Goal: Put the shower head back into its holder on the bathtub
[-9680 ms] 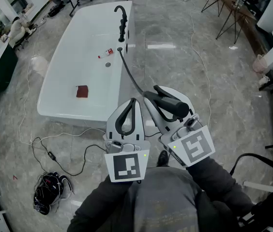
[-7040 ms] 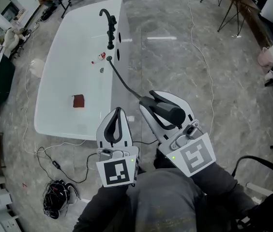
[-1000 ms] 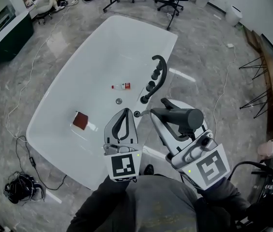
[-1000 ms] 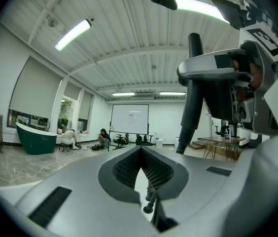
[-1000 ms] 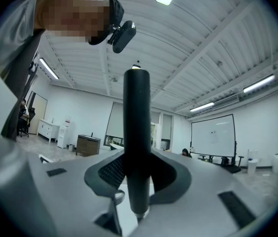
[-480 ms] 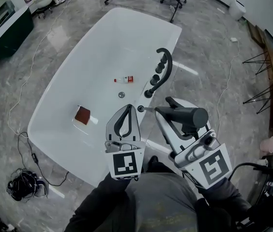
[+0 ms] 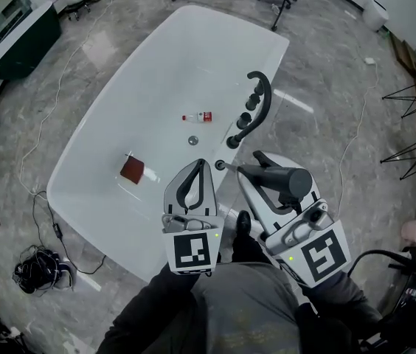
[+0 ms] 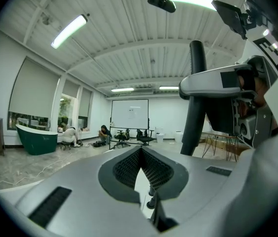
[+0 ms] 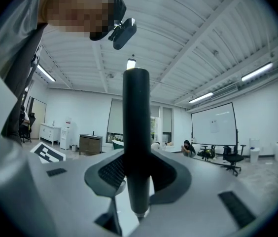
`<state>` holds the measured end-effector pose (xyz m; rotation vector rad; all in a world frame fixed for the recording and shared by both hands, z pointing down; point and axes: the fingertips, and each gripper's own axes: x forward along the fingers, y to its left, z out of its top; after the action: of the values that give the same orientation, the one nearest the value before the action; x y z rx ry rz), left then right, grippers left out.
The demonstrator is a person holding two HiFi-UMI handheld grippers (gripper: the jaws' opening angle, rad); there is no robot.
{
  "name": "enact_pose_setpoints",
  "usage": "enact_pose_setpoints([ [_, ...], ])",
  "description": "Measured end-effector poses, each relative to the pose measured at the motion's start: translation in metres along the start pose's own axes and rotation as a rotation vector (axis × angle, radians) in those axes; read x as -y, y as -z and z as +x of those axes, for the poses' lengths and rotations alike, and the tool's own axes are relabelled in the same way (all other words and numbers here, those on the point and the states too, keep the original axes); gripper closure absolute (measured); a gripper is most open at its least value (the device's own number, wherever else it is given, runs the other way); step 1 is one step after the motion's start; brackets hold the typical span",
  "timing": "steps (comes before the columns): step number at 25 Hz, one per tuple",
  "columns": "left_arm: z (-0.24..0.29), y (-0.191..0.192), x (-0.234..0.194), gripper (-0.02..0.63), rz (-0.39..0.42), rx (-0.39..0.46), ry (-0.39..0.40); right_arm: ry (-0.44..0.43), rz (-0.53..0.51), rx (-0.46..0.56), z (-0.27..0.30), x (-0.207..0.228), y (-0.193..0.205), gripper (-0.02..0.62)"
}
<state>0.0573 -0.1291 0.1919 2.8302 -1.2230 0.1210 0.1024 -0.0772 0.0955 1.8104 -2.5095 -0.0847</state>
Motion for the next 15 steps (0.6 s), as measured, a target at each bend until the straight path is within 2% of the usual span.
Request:
enact_pose_setpoints([
  [7, 0.016, 0.002, 0.007, 0.603, 0.004, -0.009, -0.063, -0.052, 0.033, 0.007, -0.001, 0.029, 0.005, 0.468],
  [15, 0.021, 0.01, 0.011, 0.604, 0.001, -0.02, -0.122, -0.112, 0.046, 0.004, -0.002, 0.039, 0.012, 0.468],
])
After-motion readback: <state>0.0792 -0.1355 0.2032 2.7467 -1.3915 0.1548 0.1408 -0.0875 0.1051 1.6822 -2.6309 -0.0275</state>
